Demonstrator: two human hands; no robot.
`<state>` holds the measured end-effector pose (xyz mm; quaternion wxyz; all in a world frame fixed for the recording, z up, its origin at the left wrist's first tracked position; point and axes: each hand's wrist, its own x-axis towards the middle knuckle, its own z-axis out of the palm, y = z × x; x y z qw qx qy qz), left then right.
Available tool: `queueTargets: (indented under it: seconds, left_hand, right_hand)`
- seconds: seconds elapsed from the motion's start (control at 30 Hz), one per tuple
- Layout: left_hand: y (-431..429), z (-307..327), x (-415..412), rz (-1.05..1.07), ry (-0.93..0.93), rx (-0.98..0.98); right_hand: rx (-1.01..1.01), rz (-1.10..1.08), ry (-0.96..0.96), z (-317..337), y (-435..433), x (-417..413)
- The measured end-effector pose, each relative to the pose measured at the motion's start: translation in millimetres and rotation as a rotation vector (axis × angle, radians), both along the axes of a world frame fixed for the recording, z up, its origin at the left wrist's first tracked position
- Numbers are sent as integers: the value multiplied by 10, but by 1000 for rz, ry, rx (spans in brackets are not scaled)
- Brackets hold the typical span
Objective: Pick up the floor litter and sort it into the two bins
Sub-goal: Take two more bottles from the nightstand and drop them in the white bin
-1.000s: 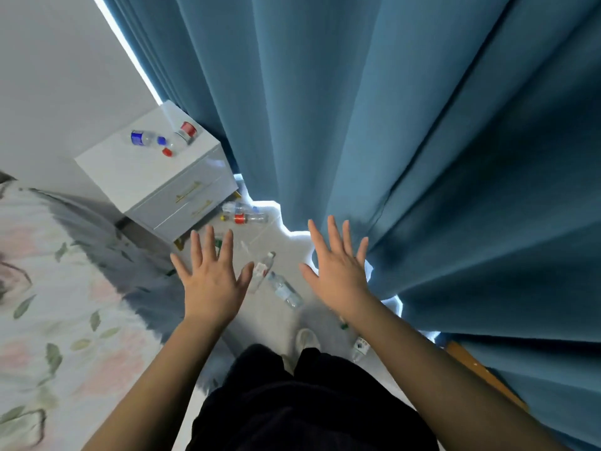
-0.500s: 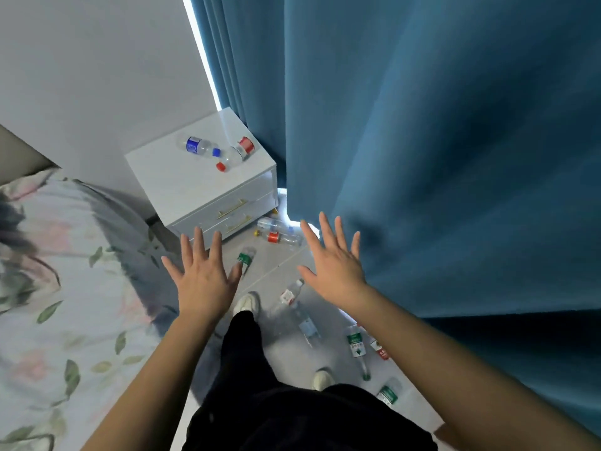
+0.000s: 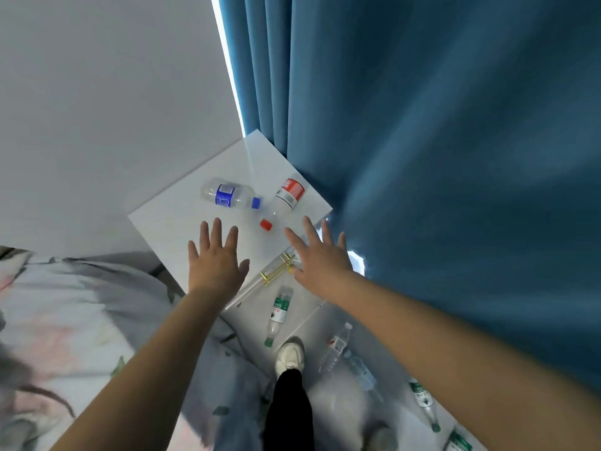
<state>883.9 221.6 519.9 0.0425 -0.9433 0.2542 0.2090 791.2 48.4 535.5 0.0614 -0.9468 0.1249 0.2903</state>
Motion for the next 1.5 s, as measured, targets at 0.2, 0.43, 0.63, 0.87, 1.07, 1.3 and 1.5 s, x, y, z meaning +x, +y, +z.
queueTargets:
  seconds: [0.2, 0.43, 0.63, 0.87, 1.07, 1.3, 1.5]
  left_hand:
    - [-334, -697, 781, -79, 21, -2]
    - [-732, -1284, 1346, -46, 95, -107]
    - [-734, -1554, 1571, 6, 194, -83]
    - [-404, -1532, 1521, 10, 258, -160]
    - [-442, -1571, 1565, 151, 59, -372]
    - [-606, -1840, 1665, 325, -1, -325]
    - [-518, -1813, 1589, 296, 7, -340]
  right_hand:
    - [-16, -30, 76, -740, -67, 793]
    - [2, -105, 24, -1353, -265, 1284]
    - [108, -58, 17, -1510, -489, 1476]
    - [199, -68, -43, -1533, -490, 1441]
    - [208, -404, -119, -1766, -400, 1511]
    - [168, -533, -195, -1980, -309, 1543]
    - [282, -576, -199, -1936, -366, 1445]
